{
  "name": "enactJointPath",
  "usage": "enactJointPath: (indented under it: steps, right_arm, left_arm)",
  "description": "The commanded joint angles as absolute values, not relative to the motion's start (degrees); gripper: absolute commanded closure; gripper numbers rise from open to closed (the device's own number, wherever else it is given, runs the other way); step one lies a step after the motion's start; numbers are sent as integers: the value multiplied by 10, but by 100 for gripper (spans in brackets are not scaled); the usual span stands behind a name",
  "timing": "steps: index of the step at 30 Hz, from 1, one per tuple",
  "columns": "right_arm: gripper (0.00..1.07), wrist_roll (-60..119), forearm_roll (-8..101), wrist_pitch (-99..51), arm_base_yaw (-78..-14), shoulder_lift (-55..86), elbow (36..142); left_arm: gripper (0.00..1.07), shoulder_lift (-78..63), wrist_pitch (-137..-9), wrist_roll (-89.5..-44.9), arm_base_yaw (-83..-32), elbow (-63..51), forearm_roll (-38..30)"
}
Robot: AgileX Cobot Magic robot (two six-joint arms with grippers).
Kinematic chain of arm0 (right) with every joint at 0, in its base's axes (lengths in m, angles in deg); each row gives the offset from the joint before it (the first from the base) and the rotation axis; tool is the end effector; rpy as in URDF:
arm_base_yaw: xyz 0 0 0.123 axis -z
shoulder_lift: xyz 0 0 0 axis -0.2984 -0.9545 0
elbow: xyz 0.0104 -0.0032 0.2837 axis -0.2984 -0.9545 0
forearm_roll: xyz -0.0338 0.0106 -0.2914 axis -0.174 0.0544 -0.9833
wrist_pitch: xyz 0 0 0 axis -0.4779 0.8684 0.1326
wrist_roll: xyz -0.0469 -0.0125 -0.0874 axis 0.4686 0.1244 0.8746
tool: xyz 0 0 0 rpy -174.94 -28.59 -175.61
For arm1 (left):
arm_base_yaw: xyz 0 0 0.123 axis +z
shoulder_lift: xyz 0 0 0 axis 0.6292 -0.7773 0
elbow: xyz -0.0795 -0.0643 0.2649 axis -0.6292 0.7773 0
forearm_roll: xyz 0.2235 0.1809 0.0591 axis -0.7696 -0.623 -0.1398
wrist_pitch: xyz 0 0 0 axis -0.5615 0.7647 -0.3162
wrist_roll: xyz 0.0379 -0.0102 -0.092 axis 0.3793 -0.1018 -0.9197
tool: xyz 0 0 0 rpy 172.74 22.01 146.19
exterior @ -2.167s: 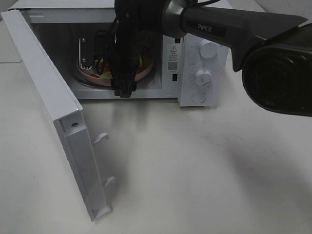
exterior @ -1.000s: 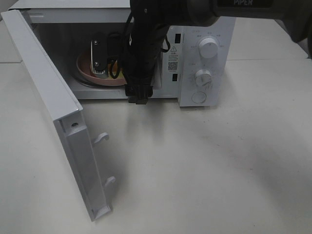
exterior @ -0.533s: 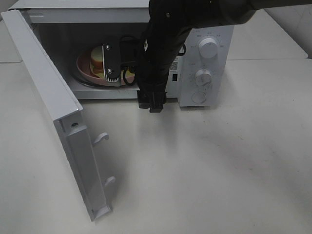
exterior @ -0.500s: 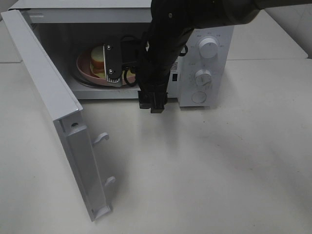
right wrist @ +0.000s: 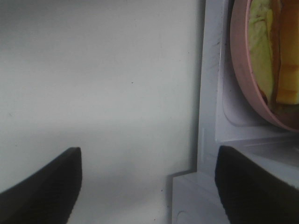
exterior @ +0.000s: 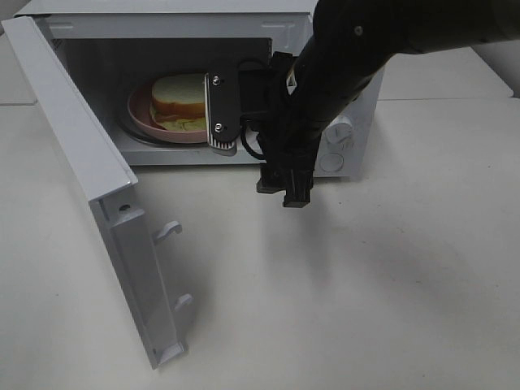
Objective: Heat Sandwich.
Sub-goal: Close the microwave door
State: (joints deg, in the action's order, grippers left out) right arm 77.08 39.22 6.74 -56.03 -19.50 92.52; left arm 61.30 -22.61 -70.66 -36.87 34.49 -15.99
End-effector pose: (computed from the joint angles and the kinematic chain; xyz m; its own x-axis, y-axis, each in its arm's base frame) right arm 0.3400 0.2645 0.1862 0.1774 -0.9498 -0.2578 -0.8556 -0.0193 -0.5173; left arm 0.0378 -0.0026 0.2979 -0.4503 -0.0325 -0.8923 -0.0079 0.9994 -0.0324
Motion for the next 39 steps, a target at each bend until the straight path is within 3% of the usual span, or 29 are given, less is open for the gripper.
enactJointPath:
  steps: [1, 39]
  right_arm:
    - [31, 747, 396, 59, -563, -170, 905]
    - [31, 350, 396, 126, -563, 167, 629]
  left_arm:
    - [9, 624, -232, -710, -369, 345, -158]
    - [9, 624, -232, -710, -369, 345, -158]
